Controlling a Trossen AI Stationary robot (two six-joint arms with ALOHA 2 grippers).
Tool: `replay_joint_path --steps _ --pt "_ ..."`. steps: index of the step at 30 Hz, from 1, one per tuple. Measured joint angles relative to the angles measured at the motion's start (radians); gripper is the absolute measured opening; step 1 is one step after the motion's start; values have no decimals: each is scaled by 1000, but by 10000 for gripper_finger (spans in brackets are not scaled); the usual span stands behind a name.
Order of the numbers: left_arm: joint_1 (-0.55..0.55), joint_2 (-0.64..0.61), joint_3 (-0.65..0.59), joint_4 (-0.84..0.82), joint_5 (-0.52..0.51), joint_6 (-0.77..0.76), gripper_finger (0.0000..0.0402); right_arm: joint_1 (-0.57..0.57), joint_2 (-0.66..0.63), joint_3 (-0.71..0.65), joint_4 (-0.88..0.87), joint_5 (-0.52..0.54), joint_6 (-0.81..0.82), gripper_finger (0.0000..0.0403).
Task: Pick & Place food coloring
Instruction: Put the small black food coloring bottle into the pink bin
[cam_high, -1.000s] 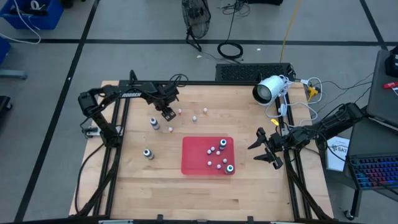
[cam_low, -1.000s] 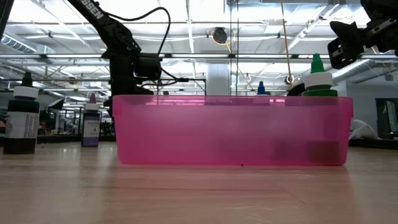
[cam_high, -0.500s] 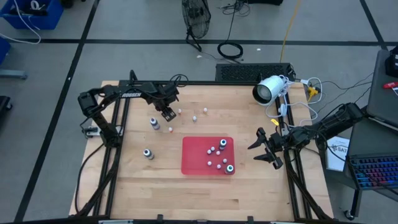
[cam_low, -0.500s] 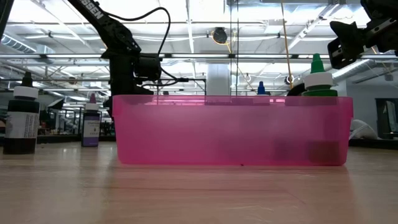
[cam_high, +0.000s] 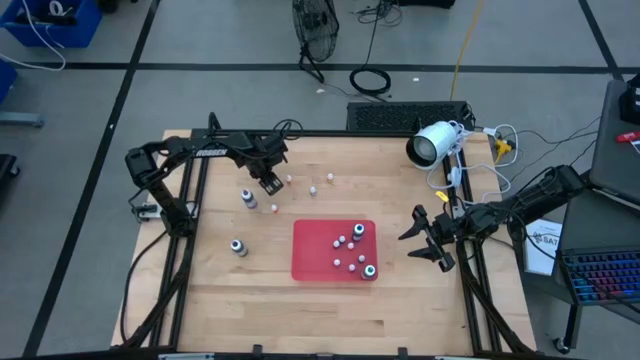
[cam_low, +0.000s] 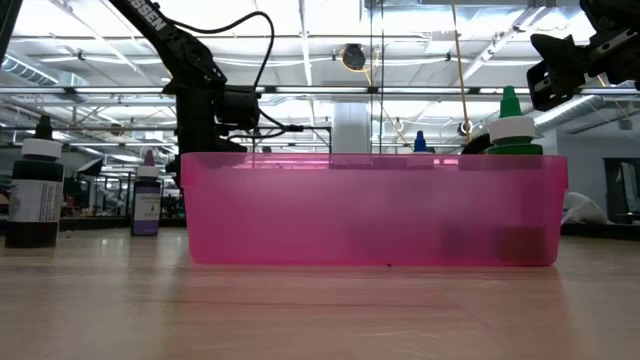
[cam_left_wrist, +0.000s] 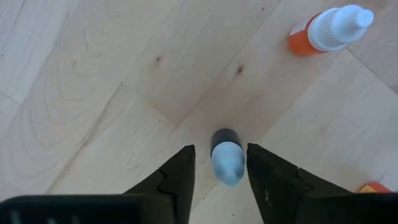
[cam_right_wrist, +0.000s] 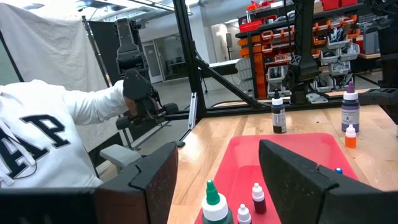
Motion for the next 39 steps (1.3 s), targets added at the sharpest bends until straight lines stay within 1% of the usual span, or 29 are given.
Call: replay_joint_path --steps 7,10,14,17,22,27,30,33,37,39 --pt "0 0 0 1 -4 3 80 0 0 0 0 0 0 216" --pt "0 0 0 8 -6 46 50 0 0 0 0 0 0 216" --pt "-5 -16 31 -50 -9 53 50 0 0 0 0 0 0 215" --pt "-39 -50 79 -90 -12 56 50 0 0 0 0 0 0 216" --pt "-143 -112 190 -163 -12 46 50 0 0 0 0 0 0 219" --pt "-306 -113 312 -165 -10 23 50 0 0 0 0 0 0 216" --pt "-405 -80 365 -149 -31 37 50 0 0 0 0 0 0 216" --pt "-481 -29 390 -150 -47 39 50 0 0 0 0 0 0 218" --pt "-541 43 404 -110 -42 30 50 0 0 0 0 0 0 219" --pt "-557 87 404 -61 -4 27 50 0 0 0 0 0 0 218"
